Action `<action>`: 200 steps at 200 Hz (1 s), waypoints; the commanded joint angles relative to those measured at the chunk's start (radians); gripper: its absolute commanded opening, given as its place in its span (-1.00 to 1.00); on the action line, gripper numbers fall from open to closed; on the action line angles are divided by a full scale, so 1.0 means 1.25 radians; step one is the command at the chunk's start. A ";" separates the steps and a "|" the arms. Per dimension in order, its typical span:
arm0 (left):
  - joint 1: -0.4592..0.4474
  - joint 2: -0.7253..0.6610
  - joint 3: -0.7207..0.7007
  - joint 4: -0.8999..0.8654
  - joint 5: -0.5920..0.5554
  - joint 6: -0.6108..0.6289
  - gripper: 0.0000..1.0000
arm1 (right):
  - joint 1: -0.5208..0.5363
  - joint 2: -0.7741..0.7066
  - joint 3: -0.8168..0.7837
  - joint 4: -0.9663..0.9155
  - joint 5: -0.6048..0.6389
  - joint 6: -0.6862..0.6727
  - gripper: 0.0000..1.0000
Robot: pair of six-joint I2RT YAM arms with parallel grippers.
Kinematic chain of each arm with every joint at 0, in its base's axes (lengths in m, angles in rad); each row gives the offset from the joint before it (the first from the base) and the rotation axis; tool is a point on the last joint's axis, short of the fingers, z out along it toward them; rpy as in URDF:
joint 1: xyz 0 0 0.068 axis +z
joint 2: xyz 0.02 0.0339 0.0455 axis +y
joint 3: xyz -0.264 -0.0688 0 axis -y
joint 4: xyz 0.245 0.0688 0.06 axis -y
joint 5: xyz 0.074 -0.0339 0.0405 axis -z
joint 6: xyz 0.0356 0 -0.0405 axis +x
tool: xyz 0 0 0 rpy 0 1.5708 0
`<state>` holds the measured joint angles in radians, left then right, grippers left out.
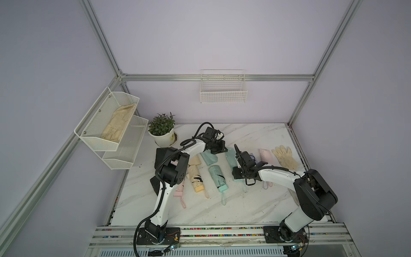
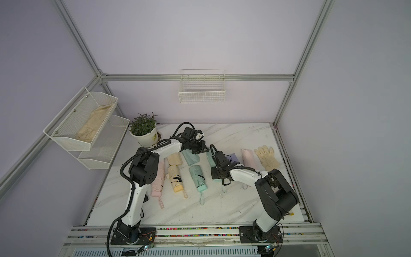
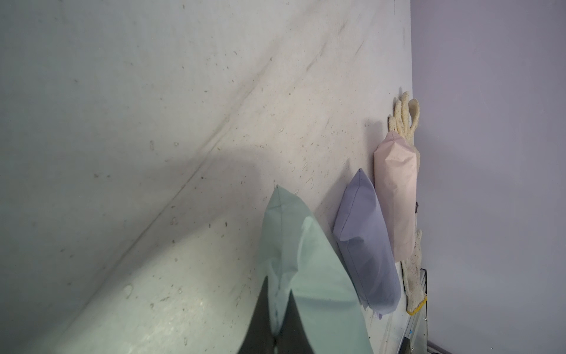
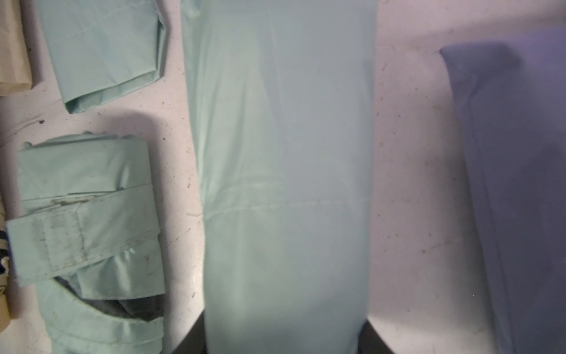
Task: Take umbrellas out of sleeves
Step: Take out the umbrella from the umbrella sleeve.
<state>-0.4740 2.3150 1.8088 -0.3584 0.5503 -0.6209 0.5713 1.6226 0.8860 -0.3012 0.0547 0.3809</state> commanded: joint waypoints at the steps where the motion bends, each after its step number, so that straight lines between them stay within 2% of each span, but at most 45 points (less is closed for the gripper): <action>1: 0.037 -0.040 0.021 0.019 -0.053 0.029 -1.00 | 0.000 -0.002 0.001 0.009 0.003 0.006 -0.12; 100: 0.077 -0.084 -0.005 0.019 -0.066 0.028 -1.00 | 0.000 -0.006 -0.001 0.013 -0.010 -0.002 -0.15; 116: 0.079 -0.077 0.005 0.018 -0.054 0.026 -1.00 | 0.000 -0.012 -0.011 0.049 -0.098 -0.024 -0.19; 129: 0.079 -0.073 0.010 0.019 -0.052 0.023 -1.00 | 0.001 -0.019 -0.017 0.084 -0.214 -0.046 -0.19; 139: 0.078 -0.072 0.013 0.019 -0.054 0.023 -1.00 | 0.001 -0.024 -0.019 0.096 -0.246 -0.049 -0.19; 164: 0.080 -0.071 0.015 0.019 -0.054 0.024 -1.00 | 0.001 -0.029 -0.017 0.075 -0.188 -0.049 -0.19; 200: 0.086 -0.075 0.012 0.018 -0.051 0.026 -1.00 | 0.001 0.001 0.006 -0.005 0.012 -0.003 -0.14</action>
<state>-0.4183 2.2715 1.8072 -0.4145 0.5735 -0.6155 0.5632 1.6234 0.8825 -0.2089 -0.0540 0.3622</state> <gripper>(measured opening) 0.047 0.450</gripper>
